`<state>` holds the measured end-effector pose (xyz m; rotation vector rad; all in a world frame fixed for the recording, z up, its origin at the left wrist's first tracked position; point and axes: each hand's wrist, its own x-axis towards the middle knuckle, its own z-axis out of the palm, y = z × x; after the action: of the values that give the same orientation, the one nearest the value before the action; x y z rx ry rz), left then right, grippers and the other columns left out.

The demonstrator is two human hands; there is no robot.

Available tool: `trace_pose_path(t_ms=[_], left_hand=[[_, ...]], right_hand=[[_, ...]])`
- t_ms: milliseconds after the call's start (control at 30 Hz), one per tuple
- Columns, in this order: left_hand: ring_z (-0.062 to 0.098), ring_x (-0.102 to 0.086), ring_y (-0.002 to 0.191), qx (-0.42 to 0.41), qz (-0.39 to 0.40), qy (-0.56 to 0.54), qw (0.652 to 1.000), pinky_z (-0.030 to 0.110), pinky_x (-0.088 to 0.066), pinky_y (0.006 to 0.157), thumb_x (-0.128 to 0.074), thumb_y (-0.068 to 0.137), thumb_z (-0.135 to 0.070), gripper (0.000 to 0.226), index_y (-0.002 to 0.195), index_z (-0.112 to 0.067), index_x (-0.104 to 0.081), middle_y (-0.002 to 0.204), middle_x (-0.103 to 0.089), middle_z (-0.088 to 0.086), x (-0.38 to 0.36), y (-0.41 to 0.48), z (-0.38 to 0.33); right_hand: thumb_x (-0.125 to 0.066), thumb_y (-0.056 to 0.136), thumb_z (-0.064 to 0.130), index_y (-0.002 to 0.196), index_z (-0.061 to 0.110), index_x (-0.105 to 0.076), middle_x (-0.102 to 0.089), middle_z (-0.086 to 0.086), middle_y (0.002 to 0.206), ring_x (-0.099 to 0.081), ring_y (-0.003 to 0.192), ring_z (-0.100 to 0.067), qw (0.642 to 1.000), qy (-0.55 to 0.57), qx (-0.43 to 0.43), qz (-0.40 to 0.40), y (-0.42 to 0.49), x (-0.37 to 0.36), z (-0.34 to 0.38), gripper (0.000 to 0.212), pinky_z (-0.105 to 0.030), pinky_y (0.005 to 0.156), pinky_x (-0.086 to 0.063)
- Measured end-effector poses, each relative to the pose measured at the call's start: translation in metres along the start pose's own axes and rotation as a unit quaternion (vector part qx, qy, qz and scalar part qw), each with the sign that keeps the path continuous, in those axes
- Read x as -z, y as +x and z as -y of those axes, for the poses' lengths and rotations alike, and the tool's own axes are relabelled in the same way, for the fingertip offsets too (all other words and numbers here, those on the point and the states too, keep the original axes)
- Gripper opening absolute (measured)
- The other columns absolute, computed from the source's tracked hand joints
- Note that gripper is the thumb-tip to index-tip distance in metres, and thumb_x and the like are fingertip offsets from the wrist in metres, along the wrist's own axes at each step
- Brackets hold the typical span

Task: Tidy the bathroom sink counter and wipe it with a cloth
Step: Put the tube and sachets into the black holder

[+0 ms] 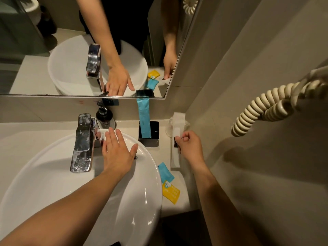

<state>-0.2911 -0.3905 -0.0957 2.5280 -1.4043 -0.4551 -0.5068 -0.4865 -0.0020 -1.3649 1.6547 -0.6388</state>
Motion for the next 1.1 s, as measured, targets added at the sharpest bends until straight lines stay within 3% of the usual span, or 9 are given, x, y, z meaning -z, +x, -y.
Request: trace_pose_path(t_ms=[133,300,500,633,833,900,967,1033,1100], left_hand=[[0.032,0.007,0.158,-0.001,0.002,0.001,1.0,0.049,-0.003,0.126,-0.028,0.1,-0.065,0.091,0.161,-0.005,0.002,0.17,0.008,0.018,0.001,0.0,-0.001],[0.032,0.009,0.157,0.001,0.004,0.009,1.0,0.048,-0.002,0.126,-0.027,0.1,-0.065,0.091,0.161,-0.005,0.005,0.17,0.01,0.018,0.004,0.0,-0.002],[0.033,0.007,0.158,0.003,-0.004,0.015,1.0,0.048,-0.003,0.126,-0.028,0.1,-0.066,0.091,0.161,-0.006,0.003,0.17,0.008,0.018,0.002,0.0,-0.002],[0.033,0.007,0.158,0.004,-0.005,0.011,1.0,0.049,-0.004,0.126,-0.027,0.099,-0.066,0.092,0.161,-0.006,0.003,0.17,0.008,0.017,0.001,0.001,-0.002],[0.032,0.009,0.157,0.011,0.004,0.019,1.0,0.049,-0.003,0.126,-0.026,0.1,-0.066,0.091,0.161,-0.007,0.005,0.17,0.01,0.017,0.001,0.001,-0.002],[0.033,0.008,0.158,0.01,0.003,0.021,1.0,0.049,-0.004,0.126,-0.027,0.1,-0.066,0.091,0.161,-0.006,0.005,0.17,0.01,0.017,0.001,0.001,-0.002],[0.033,0.008,0.158,0.009,0.006,0.019,1.0,0.049,-0.004,0.126,-0.028,0.1,-0.064,0.091,0.161,-0.006,0.005,0.17,0.01,0.017,0.001,0.002,-0.002],[0.033,0.007,0.158,0.006,0.006,0.015,1.0,0.05,-0.004,0.126,-0.029,0.101,-0.064,0.091,0.161,-0.005,0.004,0.17,0.009,0.018,0.001,0.001,-0.001],[0.033,0.007,0.157,0.003,0.008,0.013,1.0,0.05,-0.004,0.126,-0.028,0.101,-0.064,0.091,0.161,-0.004,0.004,0.17,0.009,0.019,0.0,0.001,0.0]], right_hand=[[-0.065,0.096,0.006,0.078,0.014,-0.042,-0.045,0.005,0.061,-0.053,0.054,-0.016,0.992,0.105,0.073,0.023,0.0,0.001,0.059,0.03,-0.026,0.051,-0.046],[-0.062,0.099,0.007,0.092,0.011,-0.059,-0.069,-0.007,0.081,-0.068,0.068,-0.012,0.979,0.15,0.122,0.061,0.017,-0.026,0.099,0.009,-0.026,0.07,-0.06],[-0.062,0.1,0.011,0.1,-0.001,-0.06,-0.069,-0.007,0.084,-0.073,0.076,-0.015,0.992,0.071,0.069,0.074,0.038,-0.063,0.072,0.012,-0.033,0.076,-0.062],[-0.064,0.099,0.016,0.092,0.006,-0.062,-0.074,-0.01,0.089,-0.077,0.085,-0.02,0.997,0.036,0.038,0.058,0.049,-0.077,0.054,0.012,-0.043,0.085,-0.063],[-0.065,0.098,0.016,0.083,0.014,-0.062,-0.073,-0.008,0.085,-0.076,0.089,-0.019,0.998,0.002,0.038,0.047,0.05,-0.082,0.047,0.015,-0.044,0.087,-0.062],[-0.064,0.097,0.014,0.104,0.013,-0.068,-0.073,-0.004,0.088,-0.075,0.092,-0.023,0.998,0.02,0.04,0.04,0.045,-0.078,0.044,0.008,-0.041,0.088,-0.061],[-0.061,0.097,0.011,0.12,0.008,-0.066,-0.073,-0.004,0.09,-0.075,0.091,-0.023,0.998,0.048,0.031,0.022,0.038,-0.068,0.036,0.023,-0.036,0.08,-0.06],[-0.057,0.098,0.008,0.116,0.006,-0.067,-0.071,-0.003,0.089,-0.073,0.085,-0.021,0.998,0.061,0.012,0.002,0.026,-0.055,0.024,0.021,-0.032,0.07,-0.059],[-0.06,0.097,0.009,0.107,0.007,-0.067,-0.068,-0.001,0.087,-0.068,0.076,-0.016,1.0,0.016,-0.022,-0.001,0.01,-0.043,0.002,0.013,-0.016,0.063,-0.056]])
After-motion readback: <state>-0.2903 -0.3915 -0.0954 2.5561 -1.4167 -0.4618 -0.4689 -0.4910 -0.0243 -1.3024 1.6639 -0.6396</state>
